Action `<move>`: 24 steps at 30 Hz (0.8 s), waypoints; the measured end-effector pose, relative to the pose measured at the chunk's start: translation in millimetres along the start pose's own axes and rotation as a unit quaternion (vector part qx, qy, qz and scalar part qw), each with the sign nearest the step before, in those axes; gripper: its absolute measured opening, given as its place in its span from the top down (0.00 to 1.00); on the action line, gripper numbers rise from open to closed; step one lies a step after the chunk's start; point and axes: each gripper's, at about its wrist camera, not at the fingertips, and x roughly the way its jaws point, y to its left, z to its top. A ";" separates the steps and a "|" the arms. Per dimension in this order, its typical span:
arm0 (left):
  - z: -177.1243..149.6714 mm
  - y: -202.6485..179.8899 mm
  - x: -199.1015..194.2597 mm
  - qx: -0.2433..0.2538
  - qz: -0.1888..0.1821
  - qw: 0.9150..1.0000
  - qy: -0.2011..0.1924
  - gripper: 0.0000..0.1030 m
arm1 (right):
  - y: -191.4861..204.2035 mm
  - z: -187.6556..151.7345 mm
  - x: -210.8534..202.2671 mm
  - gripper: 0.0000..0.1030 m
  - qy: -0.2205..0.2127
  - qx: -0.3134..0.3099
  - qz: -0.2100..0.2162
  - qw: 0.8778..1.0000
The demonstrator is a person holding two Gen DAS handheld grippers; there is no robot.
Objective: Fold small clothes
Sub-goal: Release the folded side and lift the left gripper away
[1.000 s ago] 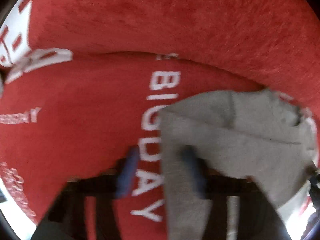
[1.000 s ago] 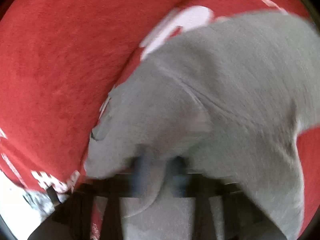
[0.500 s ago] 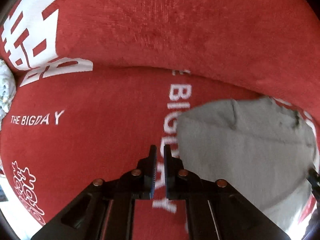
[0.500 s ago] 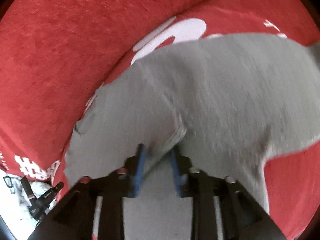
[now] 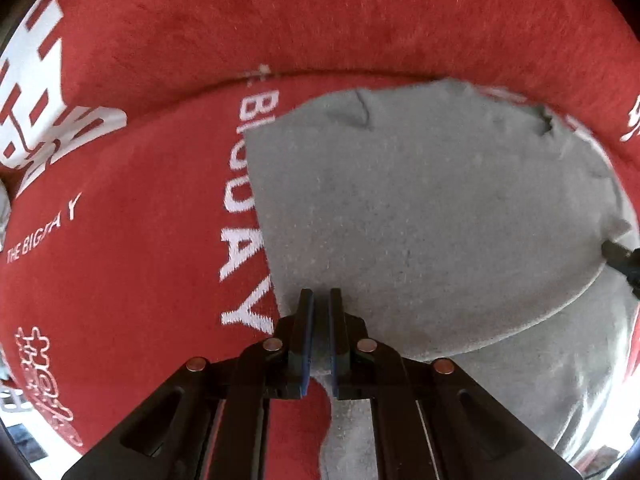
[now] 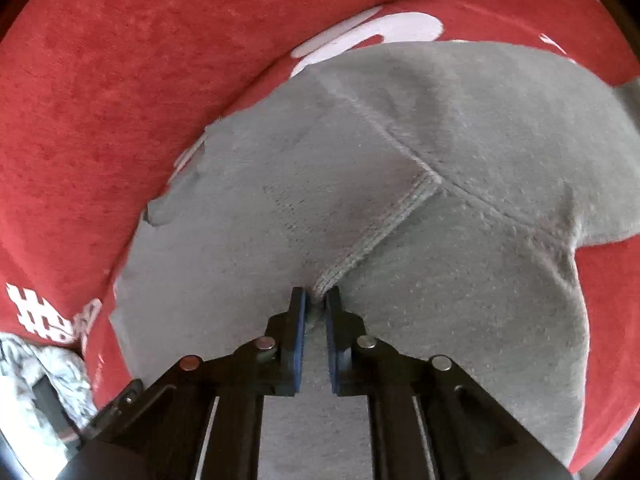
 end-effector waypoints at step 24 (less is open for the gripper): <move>-29.2 -35.2 -37.0 0.044 -0.013 0.998 0.046 0.93 | -54.7 -90.4 -74.0 0.54 0.025 0.071 0.014 0.997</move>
